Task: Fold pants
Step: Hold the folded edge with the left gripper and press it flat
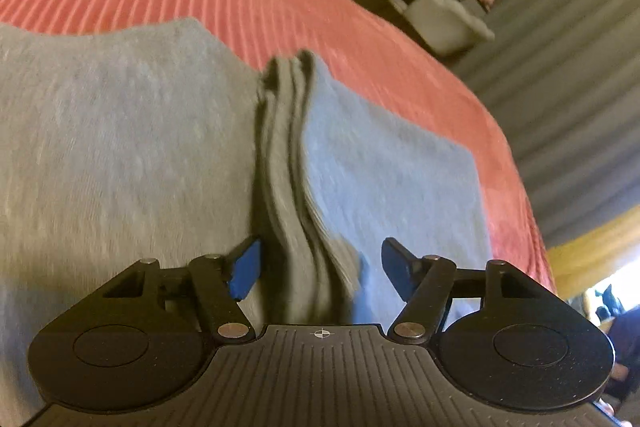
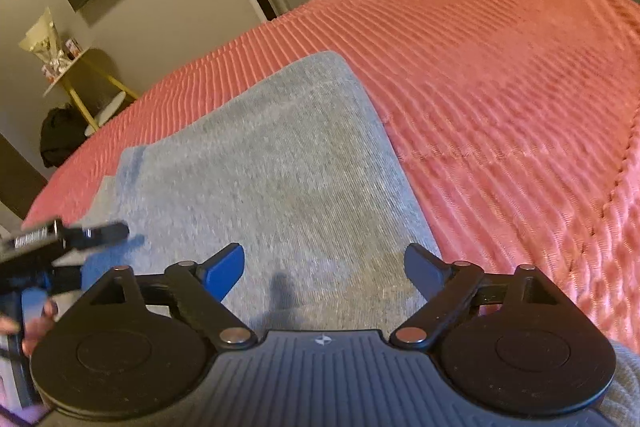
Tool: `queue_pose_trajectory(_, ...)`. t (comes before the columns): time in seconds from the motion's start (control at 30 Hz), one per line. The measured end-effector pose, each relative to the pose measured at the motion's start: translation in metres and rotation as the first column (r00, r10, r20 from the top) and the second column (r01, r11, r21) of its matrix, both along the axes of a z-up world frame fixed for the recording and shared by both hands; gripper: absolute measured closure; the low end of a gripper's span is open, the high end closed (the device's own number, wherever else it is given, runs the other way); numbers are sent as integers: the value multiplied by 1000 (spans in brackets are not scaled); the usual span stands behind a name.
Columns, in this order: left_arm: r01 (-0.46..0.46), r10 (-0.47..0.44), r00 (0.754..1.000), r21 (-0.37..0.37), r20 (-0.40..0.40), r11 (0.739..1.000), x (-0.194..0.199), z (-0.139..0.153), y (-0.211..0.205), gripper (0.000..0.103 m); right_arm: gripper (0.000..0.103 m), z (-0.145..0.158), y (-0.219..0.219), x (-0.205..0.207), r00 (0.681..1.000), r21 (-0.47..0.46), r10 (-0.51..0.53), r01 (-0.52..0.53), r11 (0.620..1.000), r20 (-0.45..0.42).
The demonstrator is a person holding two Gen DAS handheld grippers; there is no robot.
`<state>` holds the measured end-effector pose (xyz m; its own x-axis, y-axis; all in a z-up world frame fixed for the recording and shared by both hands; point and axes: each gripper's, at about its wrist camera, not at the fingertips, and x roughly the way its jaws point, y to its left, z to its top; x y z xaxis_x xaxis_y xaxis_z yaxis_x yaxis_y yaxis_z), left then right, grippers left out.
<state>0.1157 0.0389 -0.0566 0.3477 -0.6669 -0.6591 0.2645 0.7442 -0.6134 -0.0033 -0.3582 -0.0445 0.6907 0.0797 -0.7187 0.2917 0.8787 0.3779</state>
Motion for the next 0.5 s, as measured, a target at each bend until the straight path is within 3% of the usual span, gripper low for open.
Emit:
queue_pose_trajectory(0.1,74,-76,997,-59,-32,996,-6,-11,-11,33,12,-3,-3,-2,1000,25,4,-5,1000,14)
queue_pose_trajectory(0.13,86,-86,996,-49,-3,995,-11,-15,-16,43,11,-3,-4,-3,1000,35,1,-2,999,16)
queue_pose_trajectory(0.17,85,-84,996,-24,12,996,-11,-17,-19,67,11,-3,-6,-3,1000,48,-3,2,999,19)
queue_pose_trajectory(0.2,71,-71,997,3,15,997,-6,-19,-23,76,11,-3,-8,-4,1000,64,-9,8,998,24)
queue_pose_trajectory(0.33,22,-22,1000,-53,10,998,-17,-19,-20,83,11,-4,-11,-6,999,95,-22,18,995,38)
queue_pose_trajectory(0.5,-32,40,992,-65,120,997,-48,7,-14,84,11,2,-8,-9,997,78,12,-18,997,73)
